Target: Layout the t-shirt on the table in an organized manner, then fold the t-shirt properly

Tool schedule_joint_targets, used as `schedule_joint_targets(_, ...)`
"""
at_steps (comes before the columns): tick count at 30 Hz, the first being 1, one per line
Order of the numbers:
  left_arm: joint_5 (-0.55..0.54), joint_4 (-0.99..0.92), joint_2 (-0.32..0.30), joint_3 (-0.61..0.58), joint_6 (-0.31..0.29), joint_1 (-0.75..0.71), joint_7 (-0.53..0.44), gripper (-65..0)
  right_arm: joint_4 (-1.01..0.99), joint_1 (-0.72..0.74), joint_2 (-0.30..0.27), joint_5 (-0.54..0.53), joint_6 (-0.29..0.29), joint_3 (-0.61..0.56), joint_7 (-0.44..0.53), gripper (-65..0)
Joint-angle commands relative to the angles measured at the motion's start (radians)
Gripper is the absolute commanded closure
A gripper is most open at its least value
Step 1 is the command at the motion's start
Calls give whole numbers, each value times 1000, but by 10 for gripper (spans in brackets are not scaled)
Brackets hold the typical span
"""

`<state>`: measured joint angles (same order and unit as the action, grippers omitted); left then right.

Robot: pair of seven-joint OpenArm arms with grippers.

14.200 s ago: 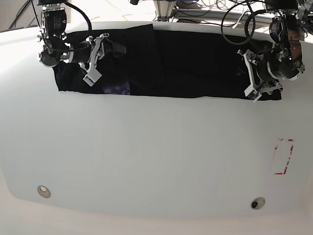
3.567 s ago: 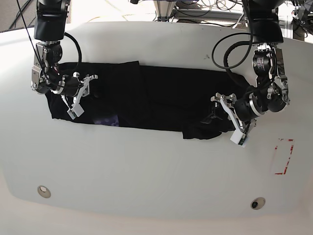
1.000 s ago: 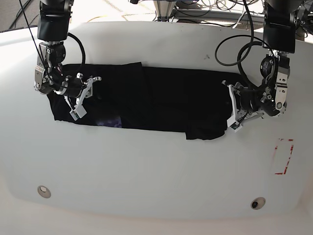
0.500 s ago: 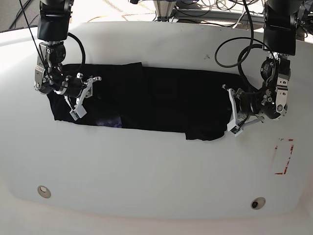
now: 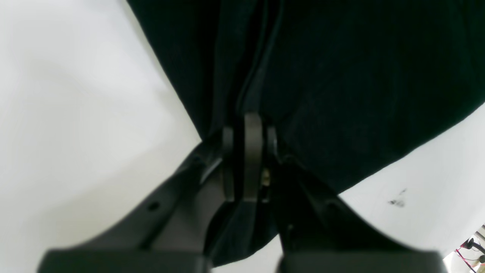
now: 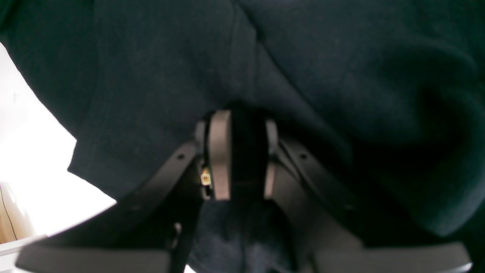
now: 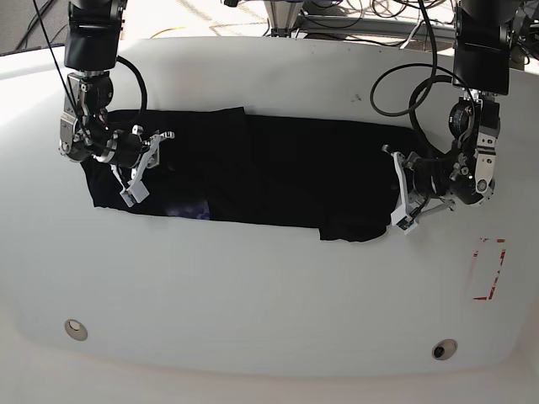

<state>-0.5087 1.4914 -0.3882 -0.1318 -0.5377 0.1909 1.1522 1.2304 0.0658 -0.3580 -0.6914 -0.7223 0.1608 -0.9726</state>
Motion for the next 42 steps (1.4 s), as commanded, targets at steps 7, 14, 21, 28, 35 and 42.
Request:
schedule_joint_targets(7, -6, 84, -8, 11, 6, 15, -10, -10, -11, -14, 4, 92, 24, -10, -92, -130)
schedule_joint_targets(14, -8, 133, 19, 8, 112, 14, 1, -10, -11, -14, 4, 92, 24, -10, -92, -130)
schedule_joint_targets(21, -9, 139, 102, 7, 158, 14, 39, -10, -11, -14, 4, 92, 24, -10, -92, -130)
schedule_joint_targets(28, -5, 140, 189, 4, 159, 20, 42, -10, -11, -14, 3, 92, 24, -10, -92, -130)
schedule_joint_targets(35, -3, 137, 283, 1, 159, 22, 64, -11, -11, -14, 1, 92, 24, -10, -92, -130)
schedule_joint_targets(42, 0, 137, 340, -78, 159, 20, 64, -13, -11, -13, -2, 92, 24, -10, -92, -130)
